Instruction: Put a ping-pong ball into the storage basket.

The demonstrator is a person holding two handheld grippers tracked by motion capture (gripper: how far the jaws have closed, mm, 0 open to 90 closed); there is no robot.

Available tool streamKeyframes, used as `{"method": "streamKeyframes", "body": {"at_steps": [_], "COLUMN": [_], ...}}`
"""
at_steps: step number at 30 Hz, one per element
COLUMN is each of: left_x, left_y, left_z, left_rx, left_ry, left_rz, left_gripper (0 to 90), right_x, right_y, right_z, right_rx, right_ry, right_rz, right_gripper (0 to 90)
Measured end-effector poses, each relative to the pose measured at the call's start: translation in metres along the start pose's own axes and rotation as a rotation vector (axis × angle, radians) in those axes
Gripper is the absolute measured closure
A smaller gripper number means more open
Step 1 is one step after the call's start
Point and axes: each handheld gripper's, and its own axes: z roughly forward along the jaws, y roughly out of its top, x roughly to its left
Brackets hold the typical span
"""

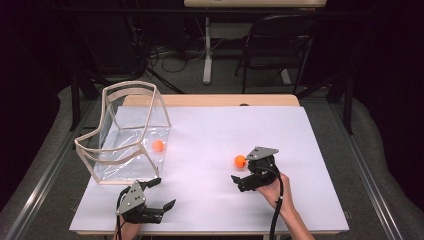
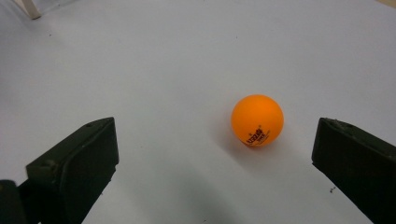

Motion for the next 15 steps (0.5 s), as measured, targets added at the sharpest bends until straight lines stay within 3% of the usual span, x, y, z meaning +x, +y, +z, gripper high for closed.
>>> {"method": "streamKeyframes", "body": {"at_steps": [15], "left_x": [0.0], "left_y": [-0.002], "left_z": [-0.001], "left_rx": [0.006], "left_ry": [0.003], "left_rz": [-0.004], "left_gripper": [15.7], "right_x": [-0.013], "right_y": [-0.004], "right_z": [0.012], "right_rx": [0.018], "right_ry": [-0.011], "right_rz": [0.028], "right_gripper": [0.0]}}
